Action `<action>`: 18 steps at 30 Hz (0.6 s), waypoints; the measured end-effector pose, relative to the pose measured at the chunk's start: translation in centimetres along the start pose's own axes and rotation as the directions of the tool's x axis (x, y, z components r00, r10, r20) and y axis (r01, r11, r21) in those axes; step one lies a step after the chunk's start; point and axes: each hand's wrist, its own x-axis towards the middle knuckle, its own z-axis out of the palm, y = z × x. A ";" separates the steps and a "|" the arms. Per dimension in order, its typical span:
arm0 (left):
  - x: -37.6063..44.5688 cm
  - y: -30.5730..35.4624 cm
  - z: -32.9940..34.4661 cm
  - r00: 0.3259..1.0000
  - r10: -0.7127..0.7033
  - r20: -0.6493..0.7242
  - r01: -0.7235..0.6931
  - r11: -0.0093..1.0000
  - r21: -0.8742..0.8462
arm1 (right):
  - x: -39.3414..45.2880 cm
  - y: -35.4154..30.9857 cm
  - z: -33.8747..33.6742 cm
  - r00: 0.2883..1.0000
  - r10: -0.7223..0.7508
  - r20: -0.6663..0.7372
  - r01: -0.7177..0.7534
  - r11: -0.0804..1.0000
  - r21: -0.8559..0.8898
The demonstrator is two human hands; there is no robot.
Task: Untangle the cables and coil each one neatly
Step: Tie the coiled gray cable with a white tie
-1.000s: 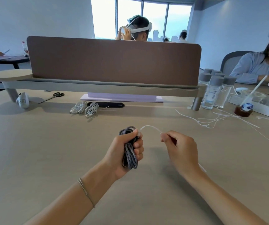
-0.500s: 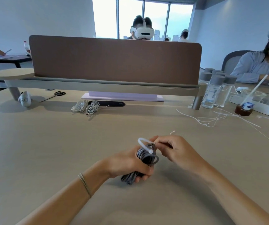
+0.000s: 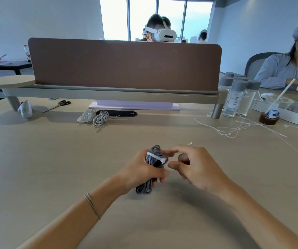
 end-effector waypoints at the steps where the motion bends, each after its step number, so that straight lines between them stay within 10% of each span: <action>1: 0.2 0.0 -0.1 0.999 -0.005 -0.040 0.005 1.000 -0.009 | -0.1 -0.2 0.0 0.999 -0.001 -0.034 0.002 0.999 0.045; 18: 0.3 -0.6 0.0 0.992 0.124 0.021 -0.123 0.992 -0.040 | -0.8 -1.9 2.1 0.993 0.113 -0.015 -0.103 0.946 0.308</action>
